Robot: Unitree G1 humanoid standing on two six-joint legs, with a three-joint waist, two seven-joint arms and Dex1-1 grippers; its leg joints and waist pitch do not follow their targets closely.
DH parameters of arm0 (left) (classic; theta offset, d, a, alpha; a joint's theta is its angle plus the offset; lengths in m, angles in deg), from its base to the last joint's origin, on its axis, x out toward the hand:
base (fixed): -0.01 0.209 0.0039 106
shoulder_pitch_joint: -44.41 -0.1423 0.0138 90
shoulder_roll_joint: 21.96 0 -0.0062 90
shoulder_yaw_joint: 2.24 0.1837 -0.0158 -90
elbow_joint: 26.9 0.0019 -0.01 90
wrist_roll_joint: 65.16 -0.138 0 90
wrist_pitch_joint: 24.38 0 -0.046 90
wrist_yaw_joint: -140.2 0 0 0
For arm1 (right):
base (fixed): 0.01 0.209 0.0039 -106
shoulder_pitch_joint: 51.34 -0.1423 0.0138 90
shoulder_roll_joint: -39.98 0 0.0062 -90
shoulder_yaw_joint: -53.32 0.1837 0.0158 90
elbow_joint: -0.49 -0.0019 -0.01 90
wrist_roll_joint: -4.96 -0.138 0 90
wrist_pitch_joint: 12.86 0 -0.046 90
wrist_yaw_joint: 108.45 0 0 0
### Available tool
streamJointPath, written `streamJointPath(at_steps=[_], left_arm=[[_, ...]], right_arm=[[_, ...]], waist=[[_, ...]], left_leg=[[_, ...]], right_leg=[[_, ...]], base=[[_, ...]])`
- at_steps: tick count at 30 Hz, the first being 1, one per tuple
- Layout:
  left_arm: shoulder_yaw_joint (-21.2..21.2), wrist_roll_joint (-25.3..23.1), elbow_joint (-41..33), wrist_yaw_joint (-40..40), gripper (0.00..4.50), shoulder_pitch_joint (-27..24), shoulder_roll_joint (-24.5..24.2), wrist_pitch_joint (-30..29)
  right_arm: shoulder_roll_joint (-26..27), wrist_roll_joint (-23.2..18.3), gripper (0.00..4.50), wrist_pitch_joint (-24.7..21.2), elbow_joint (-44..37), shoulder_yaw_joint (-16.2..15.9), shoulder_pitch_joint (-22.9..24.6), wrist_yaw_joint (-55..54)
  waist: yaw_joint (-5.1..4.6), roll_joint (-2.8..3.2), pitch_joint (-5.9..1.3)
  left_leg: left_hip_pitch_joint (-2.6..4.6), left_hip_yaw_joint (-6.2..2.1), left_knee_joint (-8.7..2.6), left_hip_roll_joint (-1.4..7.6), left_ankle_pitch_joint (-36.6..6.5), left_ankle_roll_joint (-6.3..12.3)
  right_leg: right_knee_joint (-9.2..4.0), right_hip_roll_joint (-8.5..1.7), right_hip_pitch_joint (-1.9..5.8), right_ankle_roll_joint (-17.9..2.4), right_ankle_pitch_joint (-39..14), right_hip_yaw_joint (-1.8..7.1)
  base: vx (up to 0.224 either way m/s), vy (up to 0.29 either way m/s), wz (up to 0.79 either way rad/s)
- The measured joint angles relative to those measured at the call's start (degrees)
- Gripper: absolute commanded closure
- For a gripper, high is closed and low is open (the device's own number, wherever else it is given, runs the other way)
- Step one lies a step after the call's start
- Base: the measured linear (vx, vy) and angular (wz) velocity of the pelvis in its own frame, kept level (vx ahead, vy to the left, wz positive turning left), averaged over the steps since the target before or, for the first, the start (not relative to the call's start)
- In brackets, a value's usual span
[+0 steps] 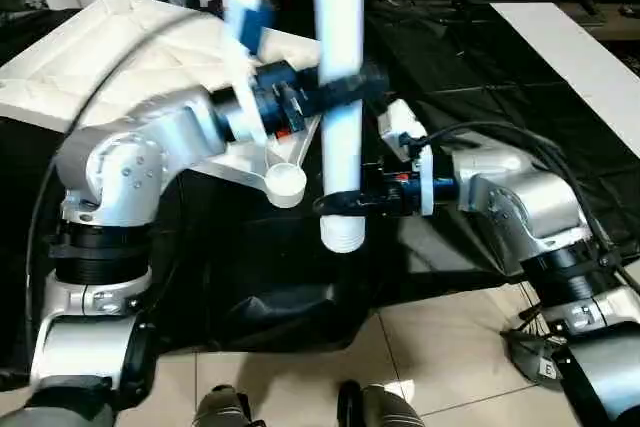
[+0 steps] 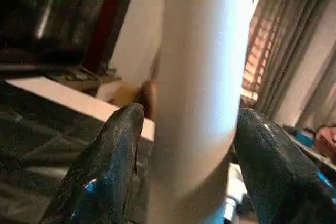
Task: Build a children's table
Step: Pick table leg, then insert table leg to table base
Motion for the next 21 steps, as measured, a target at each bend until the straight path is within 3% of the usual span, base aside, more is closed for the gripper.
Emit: streamJointPath(at_steps=[4, 6, 9, 11, 12, 13, 14, 15, 17, 21], left_arm=[[-7.09, 5.62, 3.25, 1.59, 1.54, 0.44, 5.12, 2.43], [-10.65, 8.48, 5.08, 3.61, 1.54, 0.85, 7.22, 3.64], [-11.52, 7.72, 7.89, 4.20, 1.54, 0.78, 6.79, 6.36], [-7.21, 0.04, 10.52, 2.86, 1.54, 0.55, 1.06, 10.45], [-2.75, -6.92, 12.08, 1.93, 1.54, 0.11, -3.09, 13.62], [3.15, -14.19, 13.91, 0.98, 1.54, 0.04, -7.68, 17.01], [12.04, -23.90, 16.93, -0.48, 1.54, 0.08, -13.03, 21.08], [15.98, -28.79, 19.36, -1.47, 1.54, -0.01, -15.09, 23.21], [20.96, -34.21, 22.80, -3.74, 1.54, -0.40, -16.18, 25.61], [28.57, -39.99, 28.01, -11.54, 1.54, 1.64, -18.13, 29.85]], right_arm=[[3.80, -3.03, 2.65, 0.01, 0.28, 4.97, -0.01, -4.48], [7.52, -4.82, 2.65, 0.51, 0.83, 9.44, -0.07, -10.39], [9.09, -4.78, 2.65, 3.16, 1.87, 12.49, -0.18, -17.69], [8.32, -1.33, 2.65, 5.78, 2.97, 12.89, -0.27, -23.23], [6.68, 0.51, 2.65, 6.67, 3.30, 13.08, 0.19, -24.81], [5.41, 1.64, 2.65, 7.05, 3.21, 13.28, 0.87, -25.36], [4.47, 2.53, 2.65, 7.07, 2.70, 13.58, 1.97, -25.75], [4.07, 2.93, 2.65, 7.05, 2.34, 13.71, 2.85, -25.95], [4.25, 3.22, 2.65, 6.78, 1.96, 13.64, 4.13, -25.95], [4.13, 3.16, 2.65, 5.19, -1.22, 13.48, 5.44, -25.92]], waist=[[-0.04, -0.01, 0.00], [-0.02, -0.01, 0.00], [0.03, -0.01, -0.01], [0.03, 0.00, 0.00], [0.06, -0.01, 0.00], [0.23, -0.04, -0.03], [0.29, -0.05, -0.05], [0.26, -0.04, -0.05], [0.18, -0.05, -0.05], [0.14, -0.02, -0.03]], left_leg=[[-0.01, 0.00, 0.03, 0.00, 0.00, 0.00], [0.00, 0.00, 0.04, 0.00, 0.00, 0.00], [-0.01, 0.00, 0.04, 0.00, 0.00, 0.00], [0.00, -0.01, 0.02, 0.00, 0.01, 0.01], [0.00, -0.02, 0.00, 0.00, 0.01, 0.01], [0.00, -0.05, -0.05, 0.00, 0.01, 0.01], [0.06, -0.05, -0.16, -0.02, 0.01, 0.01], [0.03, -0.04, -0.23, -0.06, 0.01, 0.01], [-0.05, -0.04, -0.29, -0.06, 0.01, 0.01], [-0.03, -0.01, -0.56, -0.06, 0.02, -0.01]], right_leg=[[0.02, 0.00, 0.00, -0.03, 0.02, -0.01], [0.03, 0.00, 0.00, -0.04, 0.02, -0.01], [0.01, 0.00, 0.00, -0.04, 0.02, -0.01], [-0.02, 0.00, 0.00, 0.03, -0.01, -0.02], [-0.02, 0.00, 0.00, 0.24, -0.13, -0.02], [-0.07, 0.01, 0.00, 0.49, -0.28, -0.01], [-0.15, 0.01, 0.05, 0.65, -0.32, 0.02], [-0.19, -0.01, 0.05, 0.72, -0.34, 0.07], [-0.29, -0.01, 0.04, 0.70, -0.31, 0.05], [-0.37, 0.02, -0.01, 0.32, -0.08, 0.02]], base=[[0.000, 0.000, 0.00], [0.000, 0.000, 0.00], [0.000, 0.000, 0.00], [0.000, 0.000, 0.00], [0.000, 0.000, 0.00], [0.000, 0.000, 0.00], [0.000, 0.000, 0.00], [0.000, 0.000, 0.00], [0.000, 0.000, 0.00], [0.000, 0.000, 0.00]])
